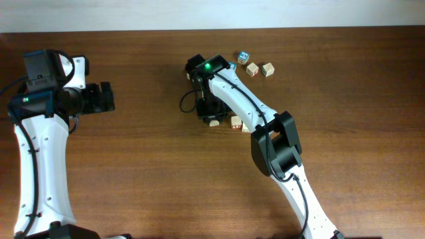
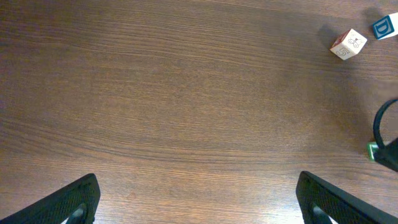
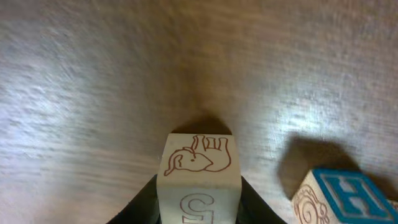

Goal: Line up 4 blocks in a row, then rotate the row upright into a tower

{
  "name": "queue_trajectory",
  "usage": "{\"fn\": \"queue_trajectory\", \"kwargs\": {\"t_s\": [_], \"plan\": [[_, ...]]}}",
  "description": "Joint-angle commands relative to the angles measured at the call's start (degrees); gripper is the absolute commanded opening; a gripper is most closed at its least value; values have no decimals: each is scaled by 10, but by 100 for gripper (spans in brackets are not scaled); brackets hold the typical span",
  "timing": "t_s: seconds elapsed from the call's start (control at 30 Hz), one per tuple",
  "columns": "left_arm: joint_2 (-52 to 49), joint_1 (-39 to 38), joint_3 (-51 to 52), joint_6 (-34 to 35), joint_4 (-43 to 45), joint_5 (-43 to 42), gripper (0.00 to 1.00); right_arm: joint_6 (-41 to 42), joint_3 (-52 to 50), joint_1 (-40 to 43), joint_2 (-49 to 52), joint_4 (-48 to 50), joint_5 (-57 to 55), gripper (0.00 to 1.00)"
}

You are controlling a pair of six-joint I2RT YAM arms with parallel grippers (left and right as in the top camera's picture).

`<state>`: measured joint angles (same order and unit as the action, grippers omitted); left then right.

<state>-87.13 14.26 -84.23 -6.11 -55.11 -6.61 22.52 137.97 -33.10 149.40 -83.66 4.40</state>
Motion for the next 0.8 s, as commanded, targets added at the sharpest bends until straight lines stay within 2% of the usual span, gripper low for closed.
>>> {"fn": "queue_trajectory", "kwargs": {"t_s": [0.0, 0.2, 0.23, 0.47, 0.6, 0.77], "plan": [[-3, 2, -11, 10, -1, 0, 99, 4, -1, -2, -8, -31, -6, 28], [-3, 2, -11, 10, -1, 0, 99, 4, -1, 2, -8, -82, -66, 30], [-3, 2, -11, 10, -1, -1, 99, 4, -1, 5, -8, -83, -68, 34], [-3, 2, -11, 10, 0, -11, 99, 2, -1, 36, -9, -101, -59, 35], [-3, 2, -11, 10, 1, -11, 99, 2, 13, 36, -9, -121, -59, 48], [-3, 2, -11, 10, 2, -11, 99, -1, 55, 36, -9, -137, -58, 51]]}}
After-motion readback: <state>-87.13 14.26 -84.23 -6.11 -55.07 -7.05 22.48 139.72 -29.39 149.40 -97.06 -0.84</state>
